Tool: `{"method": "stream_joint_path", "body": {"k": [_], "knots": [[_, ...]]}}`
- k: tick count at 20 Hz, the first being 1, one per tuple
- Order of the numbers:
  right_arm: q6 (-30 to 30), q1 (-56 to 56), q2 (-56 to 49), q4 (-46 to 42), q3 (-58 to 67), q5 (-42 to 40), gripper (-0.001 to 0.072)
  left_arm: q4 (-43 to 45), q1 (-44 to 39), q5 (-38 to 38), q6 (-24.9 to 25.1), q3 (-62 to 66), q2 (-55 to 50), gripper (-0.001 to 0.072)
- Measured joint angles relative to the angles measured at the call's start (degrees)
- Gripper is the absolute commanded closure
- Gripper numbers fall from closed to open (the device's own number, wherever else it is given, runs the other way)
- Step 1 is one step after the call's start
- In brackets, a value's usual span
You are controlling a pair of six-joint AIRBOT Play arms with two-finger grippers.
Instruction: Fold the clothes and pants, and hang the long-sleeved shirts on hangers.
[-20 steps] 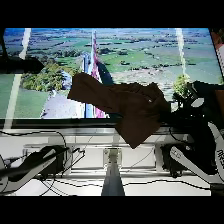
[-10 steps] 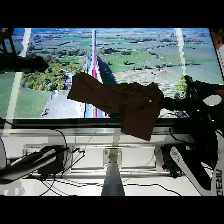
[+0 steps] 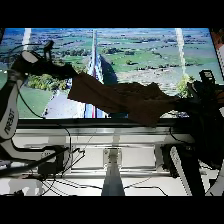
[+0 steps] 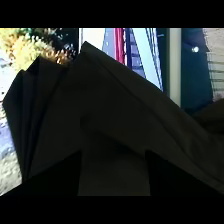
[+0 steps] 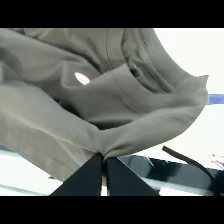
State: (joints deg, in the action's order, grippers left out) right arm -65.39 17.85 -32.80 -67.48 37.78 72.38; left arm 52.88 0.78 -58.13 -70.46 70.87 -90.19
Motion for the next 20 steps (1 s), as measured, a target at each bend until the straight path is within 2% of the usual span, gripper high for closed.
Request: {"method": "stream_joint_path", "body": {"k": [5, 9, 11, 20], "knots": [[-0.09, 0.00, 0.74, -1.46, 0.17, 0.87, 0.0700, -1.16, -3.43, 7.50, 0.61, 4.70, -8.72, 0.0246], [-0.13, 0.00, 0.92, -1.66, 0.20, 1.03, 0.0700, -0.04, -4.02, 9.73, 0.81, 9.01, -13.09, 0.0245], [-0.13, 0.00, 0.92, -1.68, 0.20, 1.03, 0.0700, 0.63, -4.15, 10.19, 0.83, 10.05, -14.21, 0.0215], [-0.13, 0.00, 0.92, -1.66, 0.20, 0.02, 0.0700, 2.36, -4.81, 9.05, 0.83, 13.07, -15.87, 0.0219]]}}
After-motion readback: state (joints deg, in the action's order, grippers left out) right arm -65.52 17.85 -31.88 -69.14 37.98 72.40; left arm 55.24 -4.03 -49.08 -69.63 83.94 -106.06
